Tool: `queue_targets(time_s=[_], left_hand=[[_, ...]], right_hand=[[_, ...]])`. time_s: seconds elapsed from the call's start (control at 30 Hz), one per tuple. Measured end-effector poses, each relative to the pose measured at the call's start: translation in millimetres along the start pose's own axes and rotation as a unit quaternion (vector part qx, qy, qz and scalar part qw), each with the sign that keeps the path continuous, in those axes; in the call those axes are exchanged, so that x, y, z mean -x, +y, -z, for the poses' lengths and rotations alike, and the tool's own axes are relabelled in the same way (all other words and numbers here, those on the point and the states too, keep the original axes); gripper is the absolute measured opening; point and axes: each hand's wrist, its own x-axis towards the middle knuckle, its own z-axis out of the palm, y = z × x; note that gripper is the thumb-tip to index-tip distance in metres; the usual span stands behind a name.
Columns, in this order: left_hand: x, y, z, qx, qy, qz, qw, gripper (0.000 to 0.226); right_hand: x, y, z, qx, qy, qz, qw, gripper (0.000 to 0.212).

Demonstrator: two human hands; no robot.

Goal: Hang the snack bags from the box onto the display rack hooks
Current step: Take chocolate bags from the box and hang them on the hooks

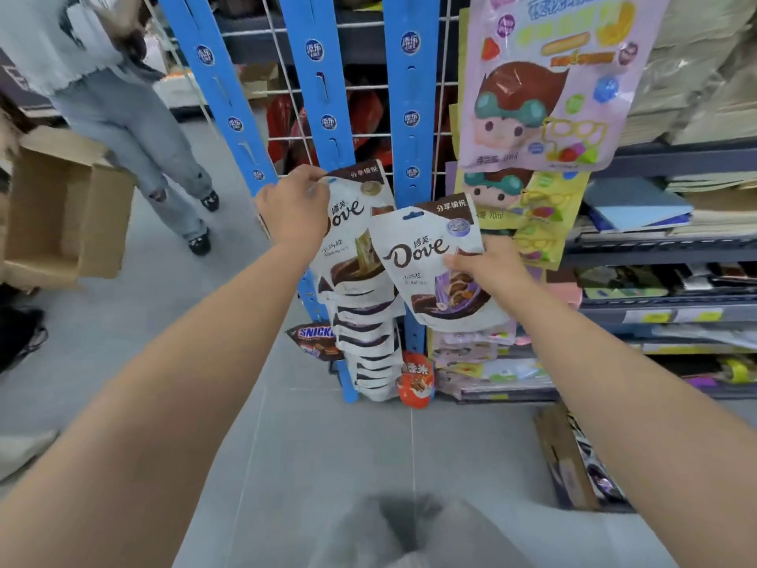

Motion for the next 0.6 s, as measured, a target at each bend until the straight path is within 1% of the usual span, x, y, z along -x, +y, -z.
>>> queue_targets(time_s=[0.07,0.13,0.27,0.37,0.47,0.6], left_hand=[[-4,5,2,0.007,0.004,-0.037,0.999,0.023],[-10,9,4,0.019,0.016,-0.049,0.999,0.022],[-25,9,3,0.062,0.006,-0.027,0.998,0.022],[-34,7,-2,0.030,-0.031,-0.041,0.998,0.025],[-37,-1,-11,-0.005,-0.084,-0.044,0.995,0.024],[-32,-3,-26,-0.009,-0.120,-0.063,0.991,0.019]], right_hand=[[-6,-2,-8,0.000,0.017,0.012,1.000,0.024],[-10,-8,-16,0.004,0.032,0.012,0.999,0.023],[-14,-12,-26,-0.009,0.045,0.019,0.999,0.021],[-14,-12,-32,-0.014,0.053,0.025,0.998,0.020],[-16,-8,-38,-0.015,0.067,0.016,0.998,0.024],[-17,-4,-39,-0.010,0.079,0.007,0.997,0.024]])
